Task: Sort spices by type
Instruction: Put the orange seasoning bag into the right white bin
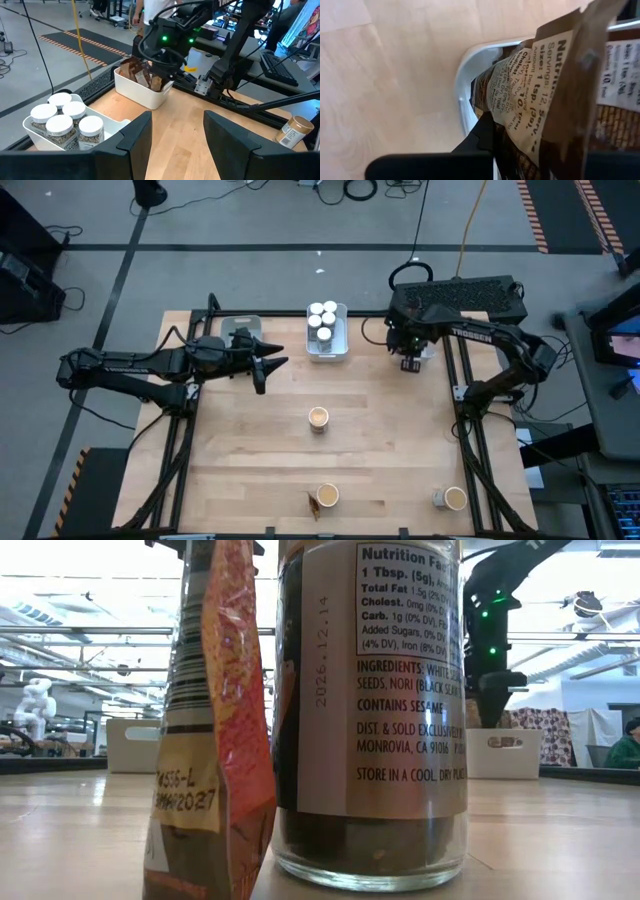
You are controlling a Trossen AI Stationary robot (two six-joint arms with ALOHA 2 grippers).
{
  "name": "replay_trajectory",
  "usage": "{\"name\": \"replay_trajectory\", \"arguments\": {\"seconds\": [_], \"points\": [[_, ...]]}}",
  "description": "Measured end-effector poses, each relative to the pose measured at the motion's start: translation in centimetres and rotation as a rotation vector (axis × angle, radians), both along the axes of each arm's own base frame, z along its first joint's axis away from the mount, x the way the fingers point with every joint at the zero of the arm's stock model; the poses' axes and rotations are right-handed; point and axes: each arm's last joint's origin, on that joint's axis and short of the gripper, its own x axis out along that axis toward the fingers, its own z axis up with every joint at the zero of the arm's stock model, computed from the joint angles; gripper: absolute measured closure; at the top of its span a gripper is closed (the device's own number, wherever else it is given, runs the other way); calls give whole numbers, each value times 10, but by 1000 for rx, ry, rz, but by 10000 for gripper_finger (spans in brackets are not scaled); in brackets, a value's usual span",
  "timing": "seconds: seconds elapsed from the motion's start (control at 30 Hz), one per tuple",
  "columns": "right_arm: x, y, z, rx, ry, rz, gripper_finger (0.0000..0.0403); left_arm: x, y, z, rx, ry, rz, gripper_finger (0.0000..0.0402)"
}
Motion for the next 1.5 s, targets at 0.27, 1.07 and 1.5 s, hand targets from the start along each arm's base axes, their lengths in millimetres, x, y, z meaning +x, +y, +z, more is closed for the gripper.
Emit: {"name": "replay_trajectory", "arguments": {"seconds": [0.27, 1.07, 1.5], "points": [[-6, -7, 0, 13, -12, -32, 394, 0, 0, 0, 0, 0, -1, 219], [-15, -5, -21, 19, 0, -48, 361, 0, 0, 0, 2, 1, -2, 219], [-13, -6, -21, 5, -14, -41, 314, 0, 0, 0, 1, 1, -2, 219]]}}
